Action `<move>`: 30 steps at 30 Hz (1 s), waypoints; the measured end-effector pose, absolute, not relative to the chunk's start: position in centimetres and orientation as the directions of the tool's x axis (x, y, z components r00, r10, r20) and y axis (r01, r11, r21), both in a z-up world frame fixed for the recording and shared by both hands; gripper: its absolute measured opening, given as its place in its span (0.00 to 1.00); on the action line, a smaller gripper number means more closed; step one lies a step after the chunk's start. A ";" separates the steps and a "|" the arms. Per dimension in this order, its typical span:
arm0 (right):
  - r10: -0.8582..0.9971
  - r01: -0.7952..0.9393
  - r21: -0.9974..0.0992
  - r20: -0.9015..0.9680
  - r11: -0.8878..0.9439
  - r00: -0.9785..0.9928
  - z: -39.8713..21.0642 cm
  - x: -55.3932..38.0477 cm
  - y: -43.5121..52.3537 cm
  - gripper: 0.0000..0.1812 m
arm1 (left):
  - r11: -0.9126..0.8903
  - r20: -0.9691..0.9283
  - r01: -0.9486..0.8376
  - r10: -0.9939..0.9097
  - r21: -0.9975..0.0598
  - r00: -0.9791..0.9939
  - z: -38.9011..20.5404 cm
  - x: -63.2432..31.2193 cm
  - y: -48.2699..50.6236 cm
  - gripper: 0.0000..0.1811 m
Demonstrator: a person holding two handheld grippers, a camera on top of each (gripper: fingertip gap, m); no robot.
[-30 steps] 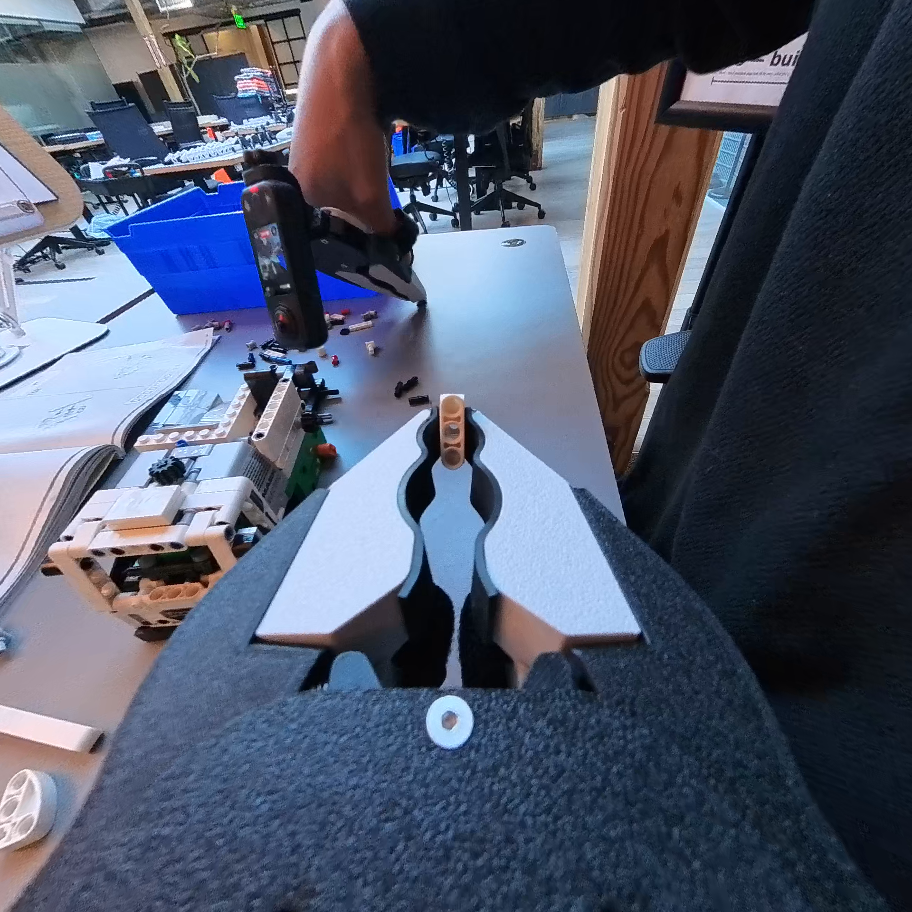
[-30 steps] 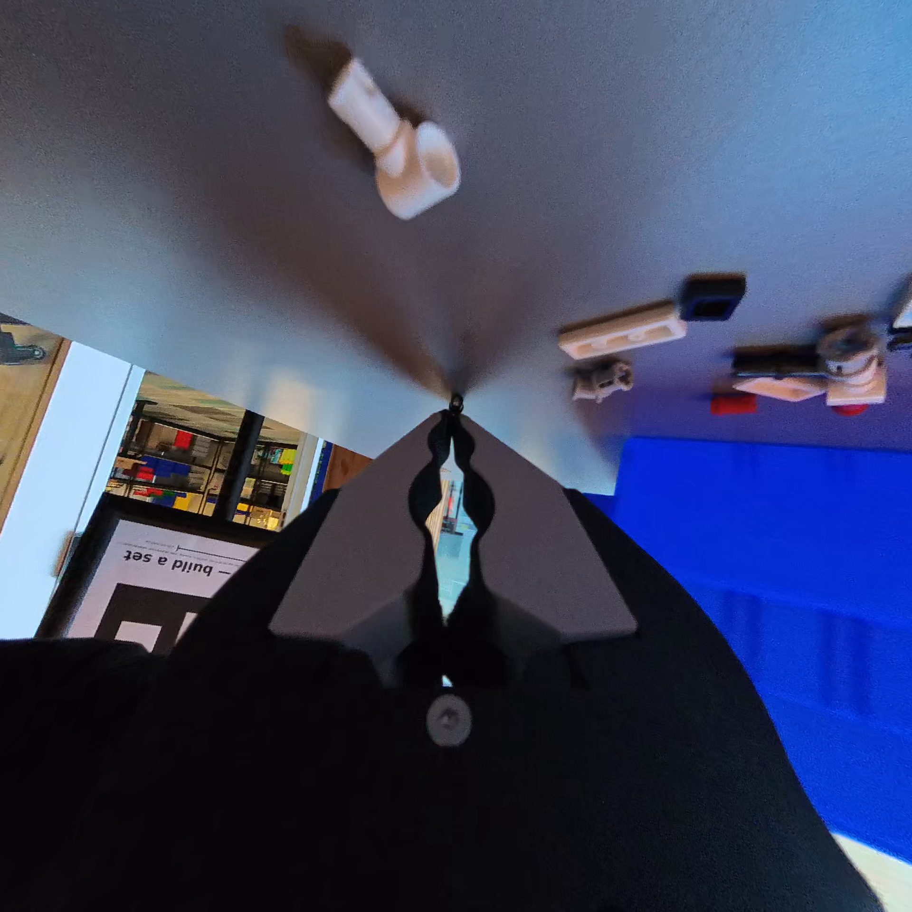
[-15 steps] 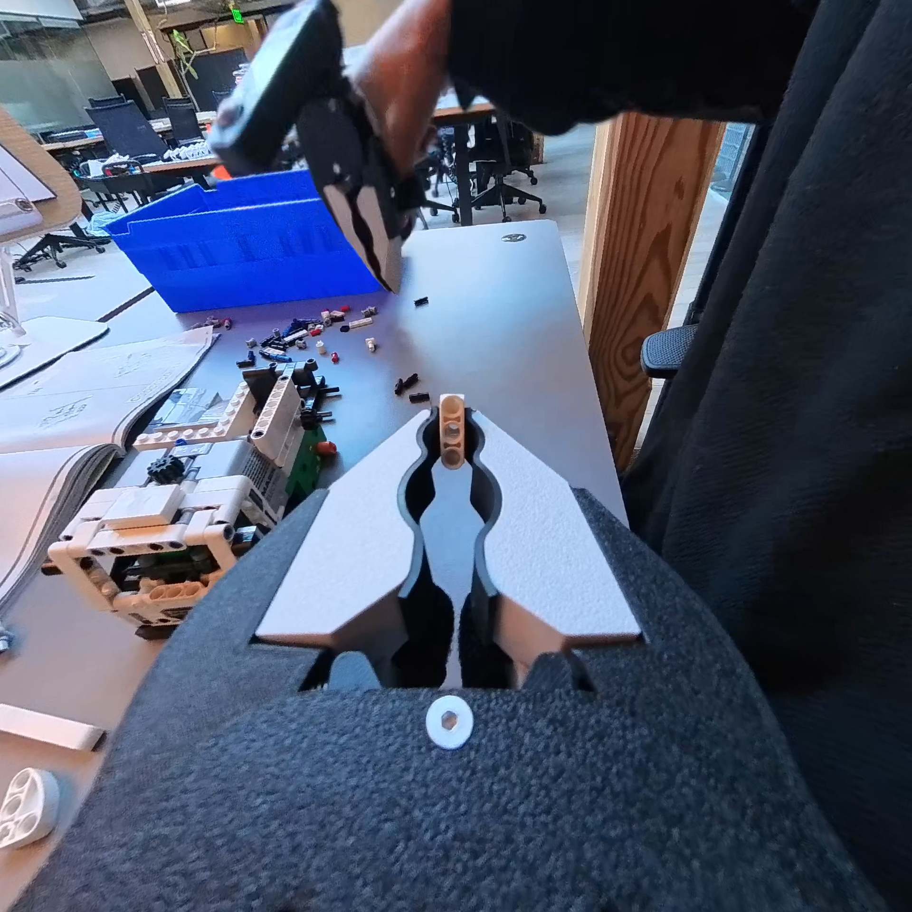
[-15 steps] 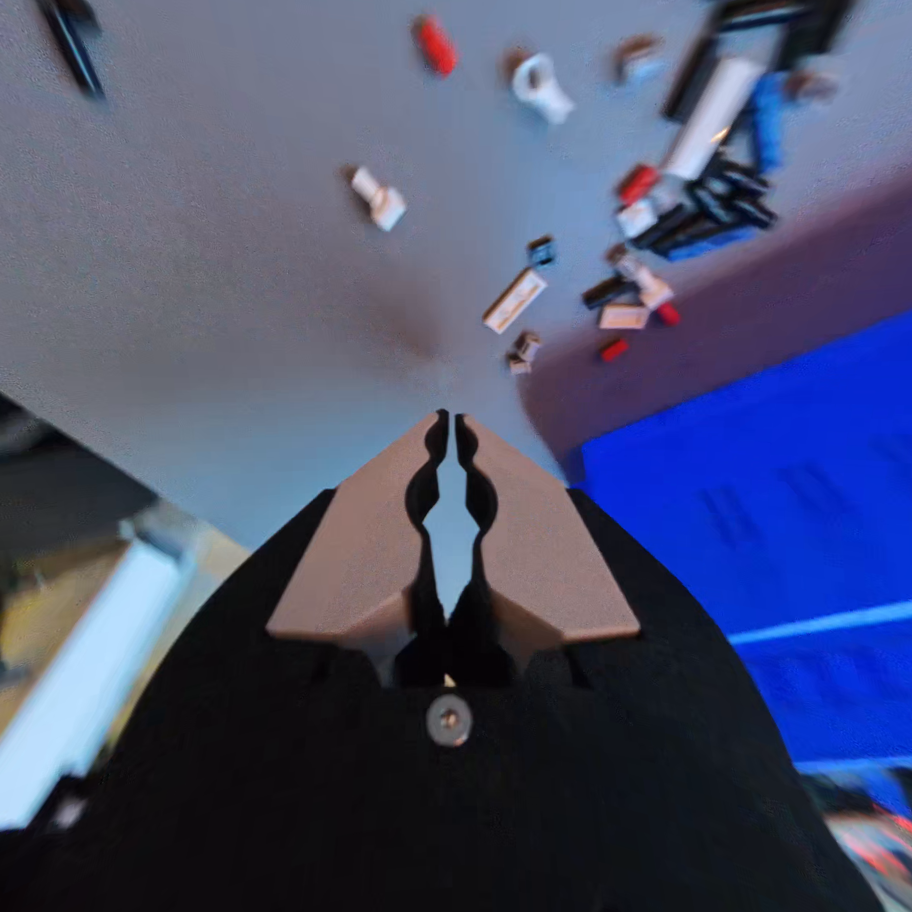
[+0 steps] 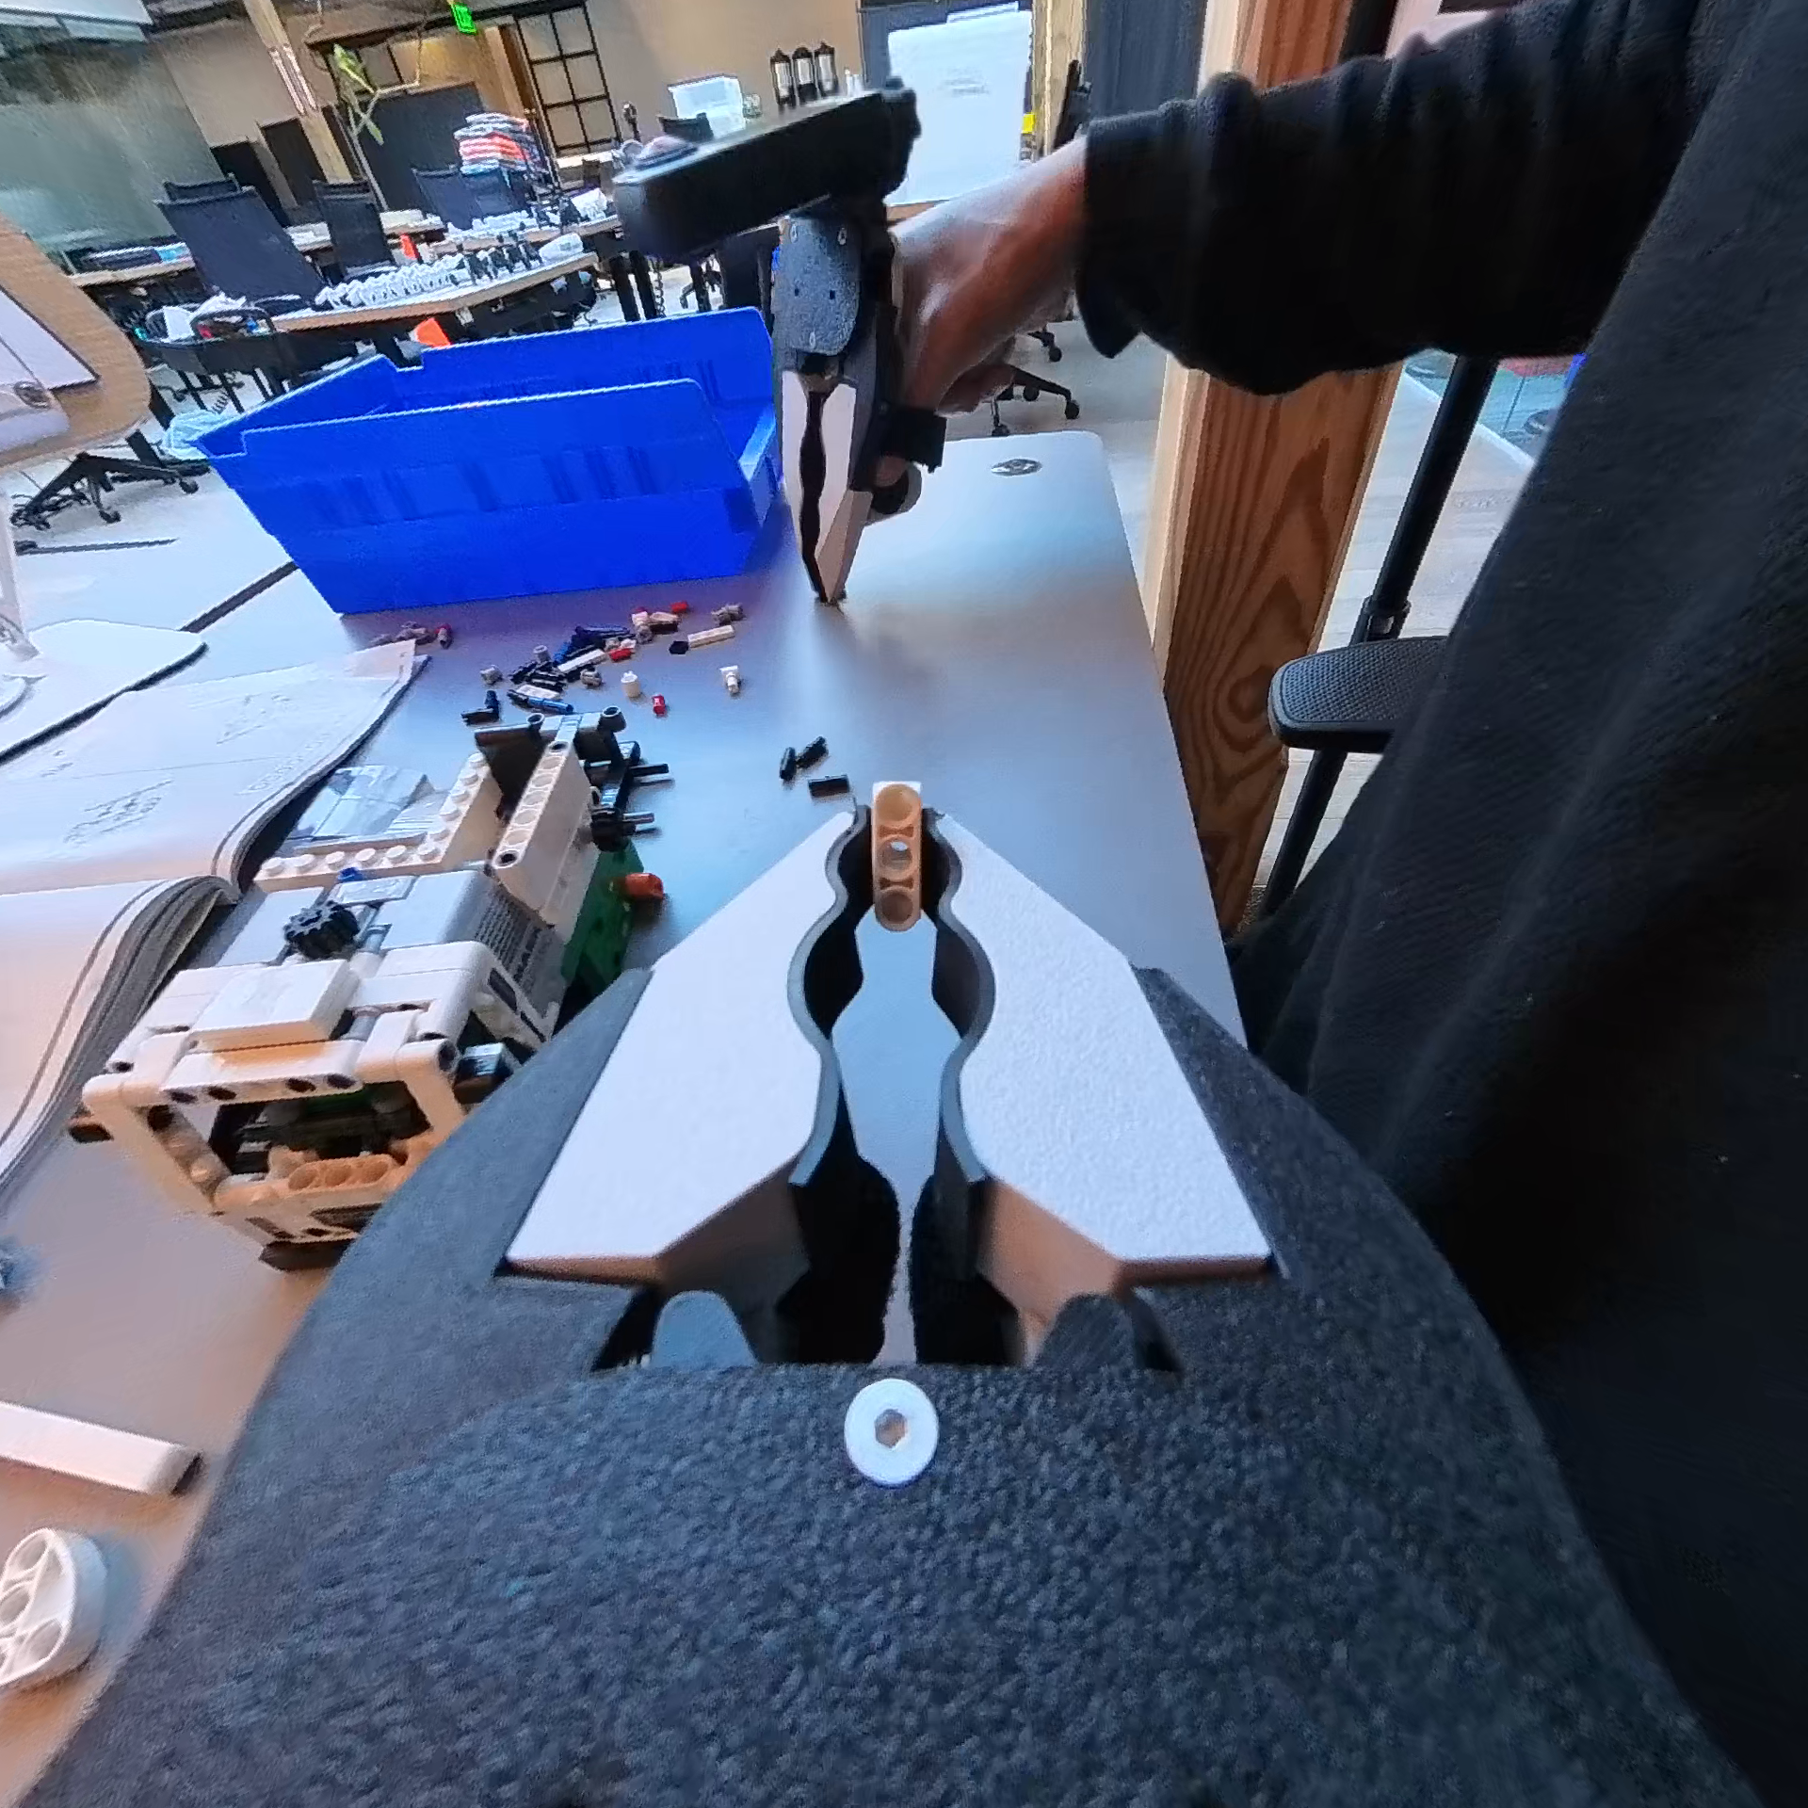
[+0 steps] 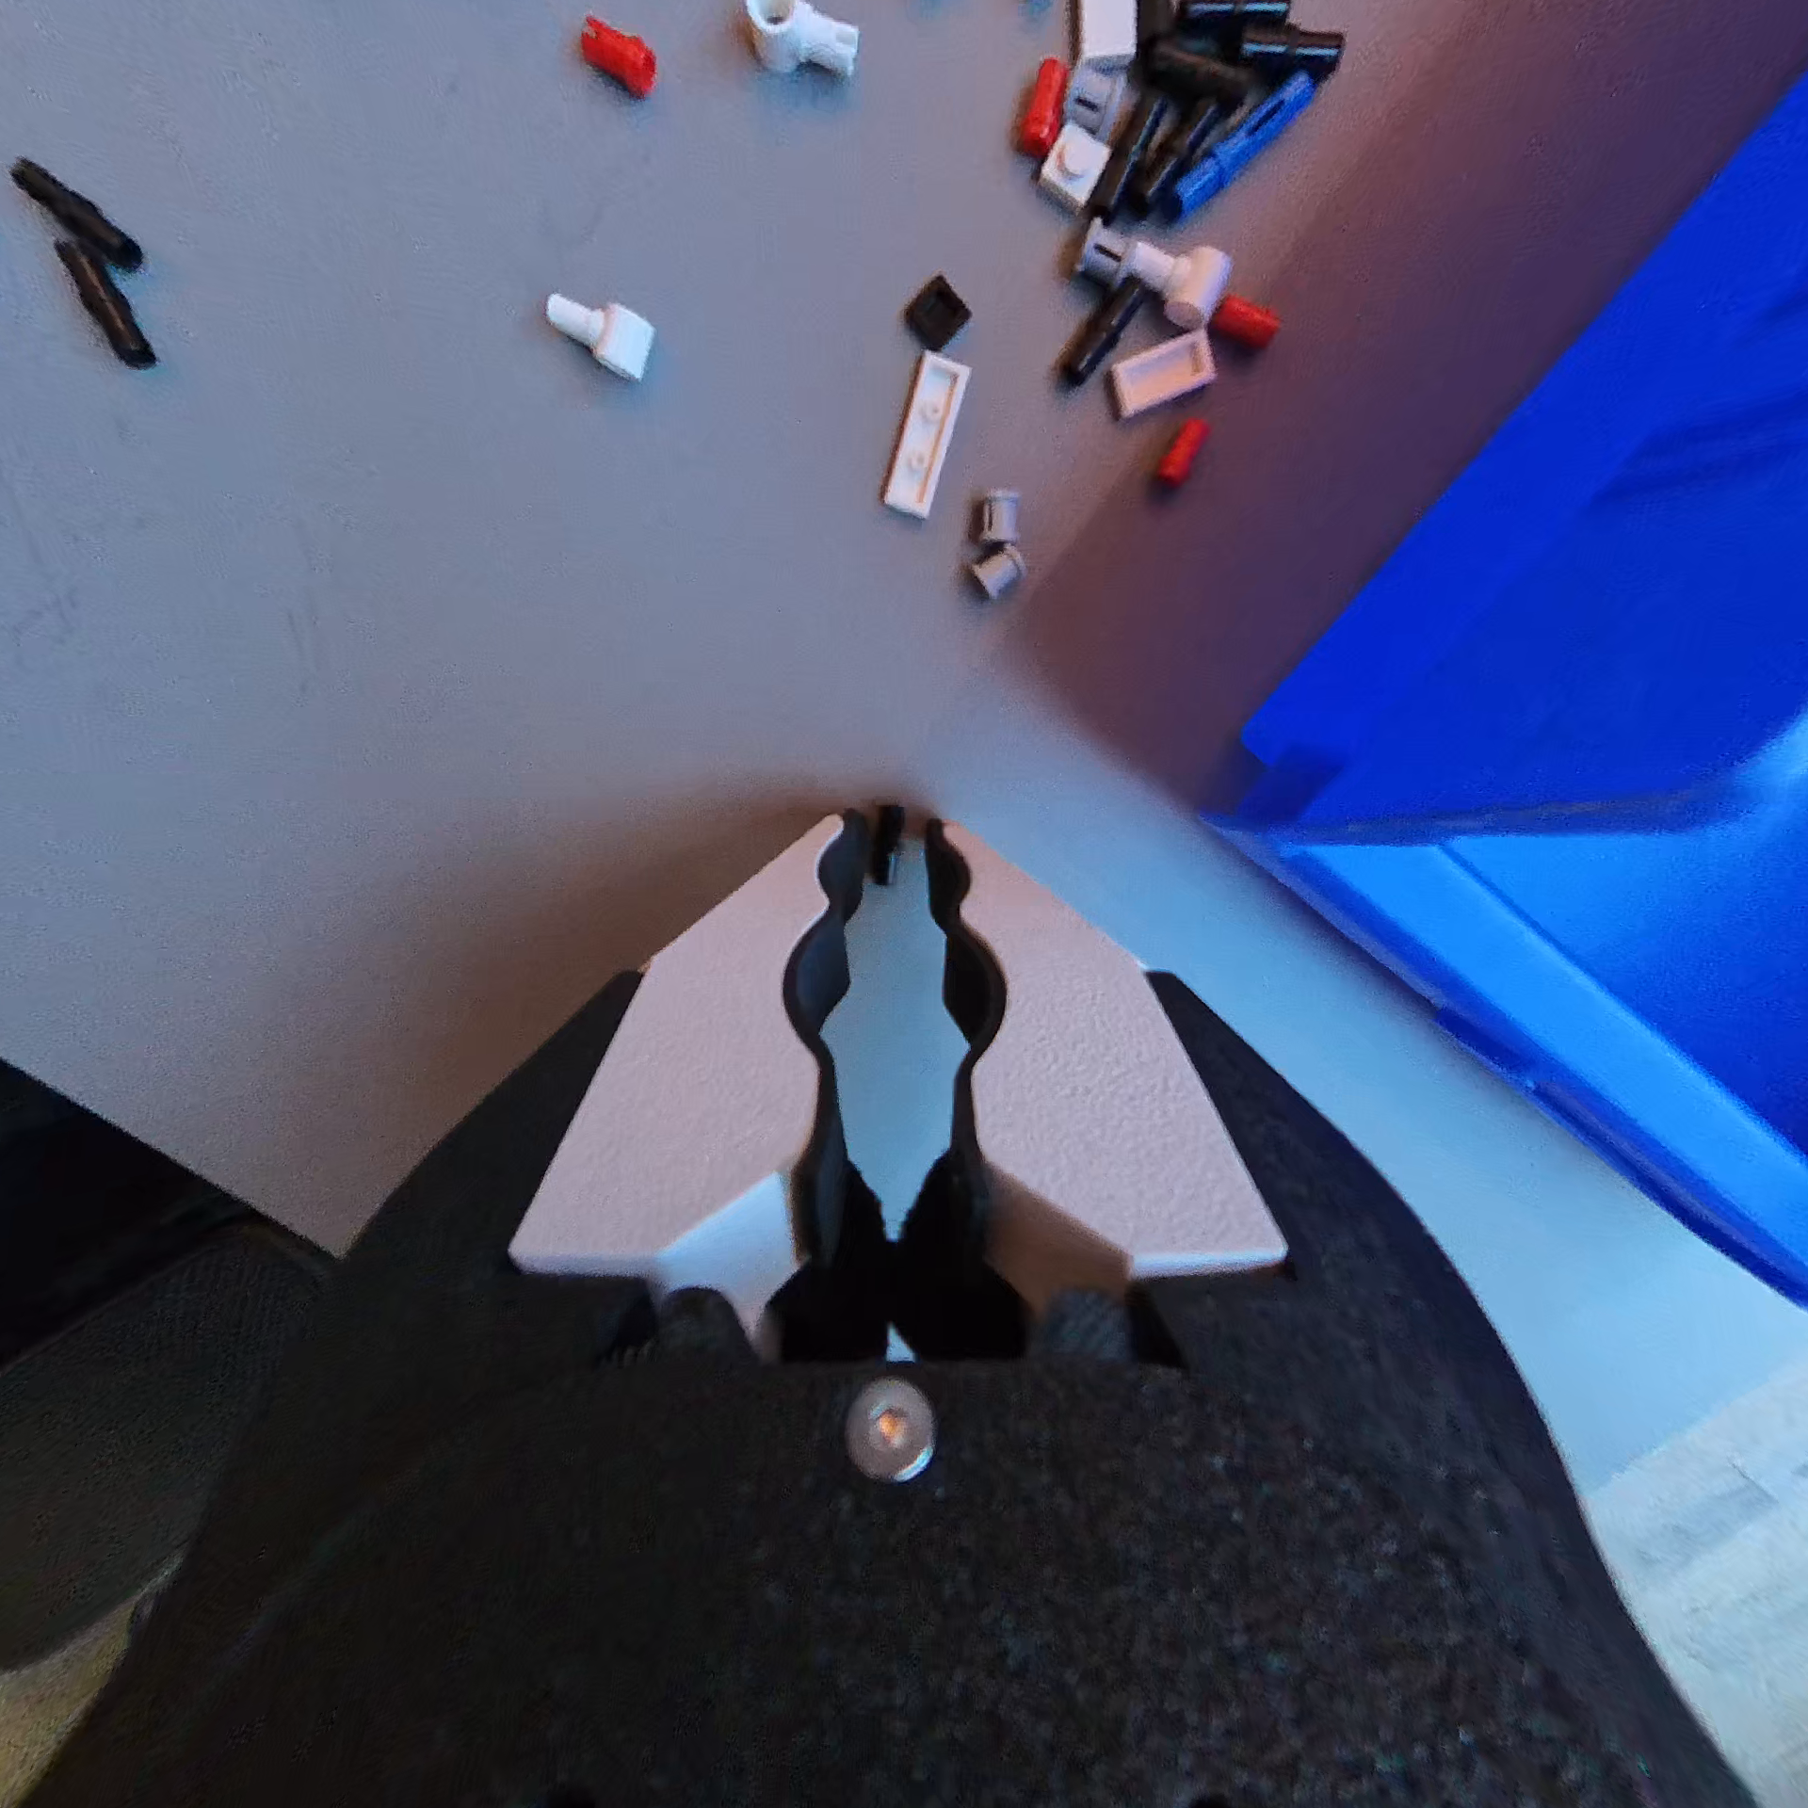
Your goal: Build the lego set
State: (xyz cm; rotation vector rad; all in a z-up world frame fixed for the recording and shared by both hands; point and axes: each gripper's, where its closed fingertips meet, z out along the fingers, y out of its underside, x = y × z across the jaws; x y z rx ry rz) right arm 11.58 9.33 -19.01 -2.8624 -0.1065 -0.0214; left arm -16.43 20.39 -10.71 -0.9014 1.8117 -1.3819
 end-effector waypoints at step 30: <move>-0.468 0.094 -0.994 0.059 0.053 0.882 -13.5 5.6 -3.1 0.02 | 0.234 -0.166 -0.078 -0.853 -0.969 -0.495 -10.5 -16.0 19.7 0.03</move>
